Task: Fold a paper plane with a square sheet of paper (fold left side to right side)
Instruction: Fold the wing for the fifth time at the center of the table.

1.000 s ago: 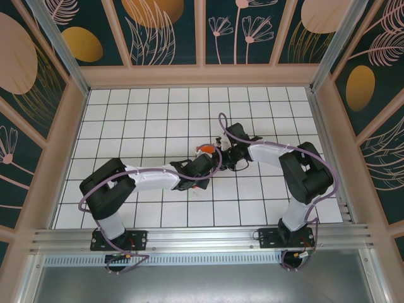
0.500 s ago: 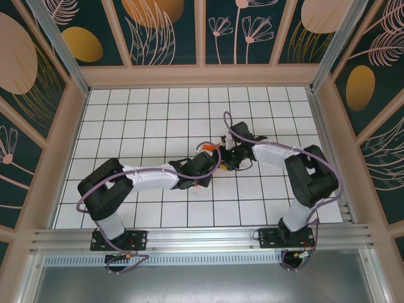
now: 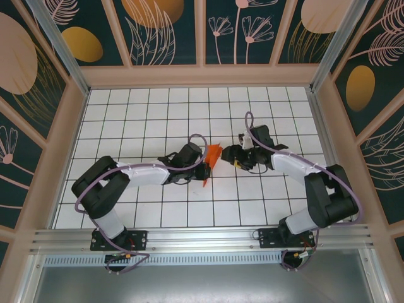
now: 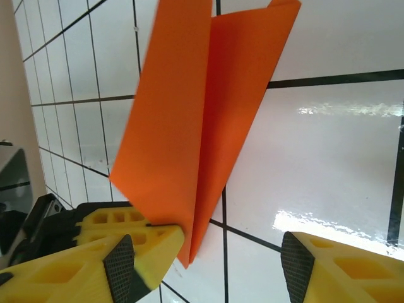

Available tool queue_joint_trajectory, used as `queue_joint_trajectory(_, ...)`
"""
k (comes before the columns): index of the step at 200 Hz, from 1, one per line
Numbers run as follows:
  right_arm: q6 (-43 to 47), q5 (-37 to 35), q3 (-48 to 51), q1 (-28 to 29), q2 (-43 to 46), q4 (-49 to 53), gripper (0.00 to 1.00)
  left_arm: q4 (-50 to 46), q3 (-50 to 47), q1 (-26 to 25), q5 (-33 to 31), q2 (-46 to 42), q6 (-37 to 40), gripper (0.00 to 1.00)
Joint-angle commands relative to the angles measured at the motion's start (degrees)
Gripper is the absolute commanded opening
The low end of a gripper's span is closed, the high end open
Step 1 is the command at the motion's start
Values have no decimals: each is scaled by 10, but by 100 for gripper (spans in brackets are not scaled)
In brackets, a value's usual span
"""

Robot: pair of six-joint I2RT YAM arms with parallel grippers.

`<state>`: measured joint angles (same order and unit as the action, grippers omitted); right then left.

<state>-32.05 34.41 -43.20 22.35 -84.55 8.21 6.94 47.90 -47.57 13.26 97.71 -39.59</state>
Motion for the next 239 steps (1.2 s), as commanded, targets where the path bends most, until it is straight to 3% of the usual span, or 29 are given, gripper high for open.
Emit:
queue_joint_trajectory(1,-8,13,7,11,-17,-47,66,61,-16,11,61,19,-36,0)
queue_joint_trajectory(92,-17,3,-4,32,-83,-73,65,159,-38,37,128,66,-102,0)
queue_joint_trajectory(197,-30,-3,-37,32,-131,-82,61,187,-33,41,148,95,-126,0)
queue_joint_trajectory(239,-27,-12,-47,32,-145,-70,55,204,-34,42,152,97,-141,0)
